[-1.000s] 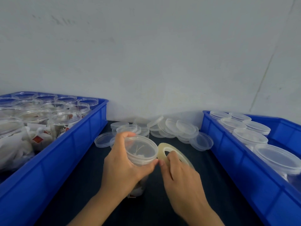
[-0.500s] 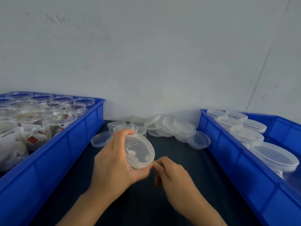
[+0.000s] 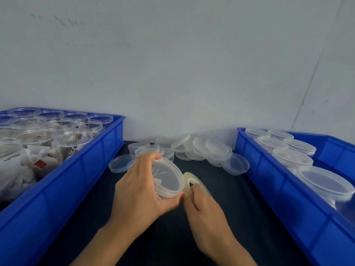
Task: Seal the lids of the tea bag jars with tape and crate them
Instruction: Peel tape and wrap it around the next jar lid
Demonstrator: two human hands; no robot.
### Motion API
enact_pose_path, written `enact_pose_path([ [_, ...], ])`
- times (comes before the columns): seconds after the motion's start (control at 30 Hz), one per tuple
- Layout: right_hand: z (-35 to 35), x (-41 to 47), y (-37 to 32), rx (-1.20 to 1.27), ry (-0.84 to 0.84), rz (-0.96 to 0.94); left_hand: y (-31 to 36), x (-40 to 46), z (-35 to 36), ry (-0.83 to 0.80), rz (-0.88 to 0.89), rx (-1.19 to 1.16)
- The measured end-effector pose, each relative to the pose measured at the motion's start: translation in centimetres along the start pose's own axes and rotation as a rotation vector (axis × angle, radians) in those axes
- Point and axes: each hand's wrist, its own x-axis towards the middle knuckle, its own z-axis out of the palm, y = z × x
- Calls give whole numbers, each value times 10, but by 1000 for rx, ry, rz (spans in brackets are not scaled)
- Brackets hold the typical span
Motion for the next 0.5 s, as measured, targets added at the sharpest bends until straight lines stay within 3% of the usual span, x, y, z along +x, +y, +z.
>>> enact_pose_path([
  [0.23,1,-1,-4,-336,140,-146,-1,4,-1,4,-1,2],
  [0.5,0,3,-3,-269,119,-45,4,3,0,-13,40,37],
])
